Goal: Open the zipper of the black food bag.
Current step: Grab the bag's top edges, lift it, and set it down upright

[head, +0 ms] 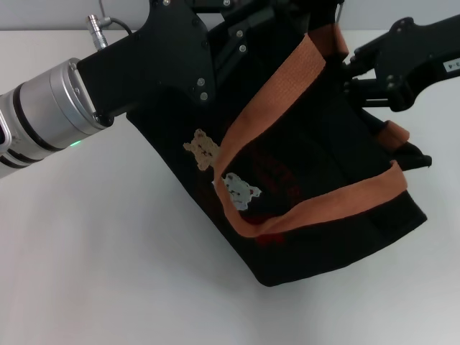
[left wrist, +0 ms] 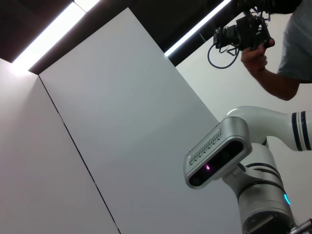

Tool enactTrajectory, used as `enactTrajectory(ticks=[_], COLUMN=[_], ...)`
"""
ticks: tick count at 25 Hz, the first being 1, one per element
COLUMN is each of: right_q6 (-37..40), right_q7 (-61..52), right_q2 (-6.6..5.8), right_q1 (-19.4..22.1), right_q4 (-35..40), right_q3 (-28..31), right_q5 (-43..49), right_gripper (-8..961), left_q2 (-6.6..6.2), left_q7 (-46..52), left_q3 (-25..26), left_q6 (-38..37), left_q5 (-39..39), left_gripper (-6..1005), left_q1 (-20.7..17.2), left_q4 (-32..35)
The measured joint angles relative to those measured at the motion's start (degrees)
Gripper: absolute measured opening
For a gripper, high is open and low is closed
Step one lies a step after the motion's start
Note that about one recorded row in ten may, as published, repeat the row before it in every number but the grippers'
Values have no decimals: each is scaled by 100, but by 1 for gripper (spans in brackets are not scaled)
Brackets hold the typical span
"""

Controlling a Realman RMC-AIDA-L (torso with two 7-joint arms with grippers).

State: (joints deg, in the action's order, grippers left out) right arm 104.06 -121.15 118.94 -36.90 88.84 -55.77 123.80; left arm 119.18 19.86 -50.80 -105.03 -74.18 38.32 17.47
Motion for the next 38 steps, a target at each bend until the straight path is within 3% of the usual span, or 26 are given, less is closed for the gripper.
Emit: enactTrajectory(ticks=[9, 16, 22, 34, 38], right_q6=[-170, -452, -617, -849, -781], right_q7=[177, 233, 250, 321, 333], right_q2=[15, 22, 24, 36, 33], right_q1=[-72, -95, -74, 93, 107], right_q4=[-170, -267, -235, 57, 63], right_q3=[-38, -398, -571, -609, -626], right_q5=[-45, -109, -101, -129, -125], right_gripper=[455, 562, 497, 90, 55], left_q2=[0, -1, -1, 0, 0], left_q7=[12, 23, 27, 28, 28], left_q3=[0, -46, -53, -53, -44], left_q6=[-1, -20, -36, -41, -33], left_q5=[0, -13, -12, -7, 7], left_gripper=[102, 102, 102, 102, 101], left_q1=[41, 51, 53, 56, 63], left_q4=[0, -10, 10, 29, 27])
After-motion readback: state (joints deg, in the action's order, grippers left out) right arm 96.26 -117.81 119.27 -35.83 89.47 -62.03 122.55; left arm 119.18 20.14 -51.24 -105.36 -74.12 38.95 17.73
